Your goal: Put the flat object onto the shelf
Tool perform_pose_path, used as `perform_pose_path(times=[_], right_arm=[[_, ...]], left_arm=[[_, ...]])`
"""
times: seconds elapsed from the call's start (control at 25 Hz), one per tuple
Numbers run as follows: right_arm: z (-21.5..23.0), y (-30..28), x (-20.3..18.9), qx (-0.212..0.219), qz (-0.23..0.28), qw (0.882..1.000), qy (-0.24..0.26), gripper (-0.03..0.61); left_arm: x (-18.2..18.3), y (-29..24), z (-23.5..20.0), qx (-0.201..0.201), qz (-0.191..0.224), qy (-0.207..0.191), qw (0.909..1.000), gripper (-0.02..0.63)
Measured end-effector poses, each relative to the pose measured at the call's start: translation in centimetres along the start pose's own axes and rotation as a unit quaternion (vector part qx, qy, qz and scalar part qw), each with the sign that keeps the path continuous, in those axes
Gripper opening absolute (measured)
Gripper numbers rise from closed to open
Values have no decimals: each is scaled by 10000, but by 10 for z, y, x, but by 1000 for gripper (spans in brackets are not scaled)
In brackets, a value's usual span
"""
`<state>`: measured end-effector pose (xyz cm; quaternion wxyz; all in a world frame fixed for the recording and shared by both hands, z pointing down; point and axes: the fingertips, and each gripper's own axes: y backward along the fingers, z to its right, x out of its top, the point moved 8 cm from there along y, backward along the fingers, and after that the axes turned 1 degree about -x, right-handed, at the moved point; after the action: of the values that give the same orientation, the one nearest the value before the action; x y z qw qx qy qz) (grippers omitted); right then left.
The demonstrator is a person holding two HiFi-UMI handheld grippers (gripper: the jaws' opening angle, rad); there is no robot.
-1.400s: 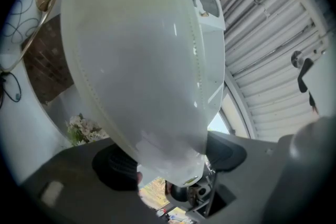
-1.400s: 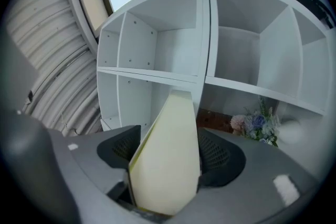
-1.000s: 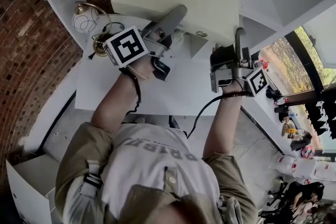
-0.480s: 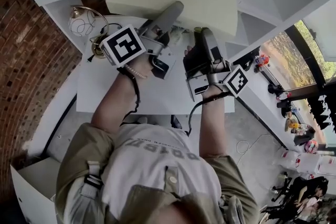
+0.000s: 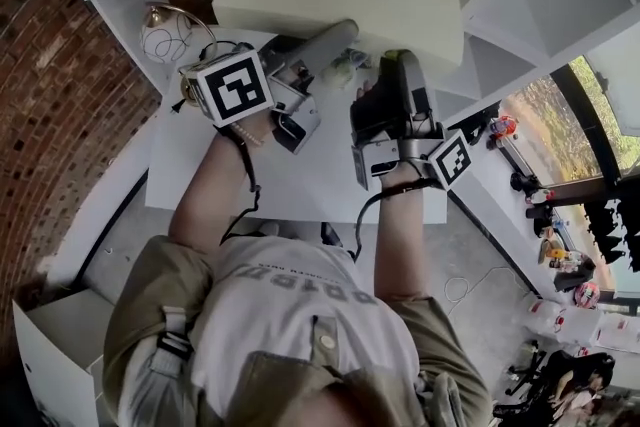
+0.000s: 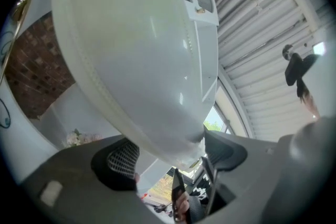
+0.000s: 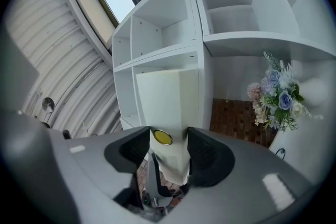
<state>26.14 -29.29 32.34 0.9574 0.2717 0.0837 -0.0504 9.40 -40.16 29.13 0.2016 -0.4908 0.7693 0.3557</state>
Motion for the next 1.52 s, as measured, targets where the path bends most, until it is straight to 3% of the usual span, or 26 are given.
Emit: perform_pose_path(times=[0.12,0.48,0.84,1.08,1.52], right_arm=[[1,-4,3,69,190,9998,-59,229],[4,-16,10,-10,207,9994,292,227],[11,-35,33,-277,304,9968,680,222],[25,-43,46,-643,416,9945,720,134],[38,-64,55,-800,369,9929,797,132]], left_arm=[[0,12,-5,112,-78,-290,9995,407],[11,33,-28,592,100,-388,9974,385],[24,8,-37,559,219,-182,9980,363],[31,-8,-47,523,286,221,9980,309],[43,-23,-63,566,279,622,9961,275]])
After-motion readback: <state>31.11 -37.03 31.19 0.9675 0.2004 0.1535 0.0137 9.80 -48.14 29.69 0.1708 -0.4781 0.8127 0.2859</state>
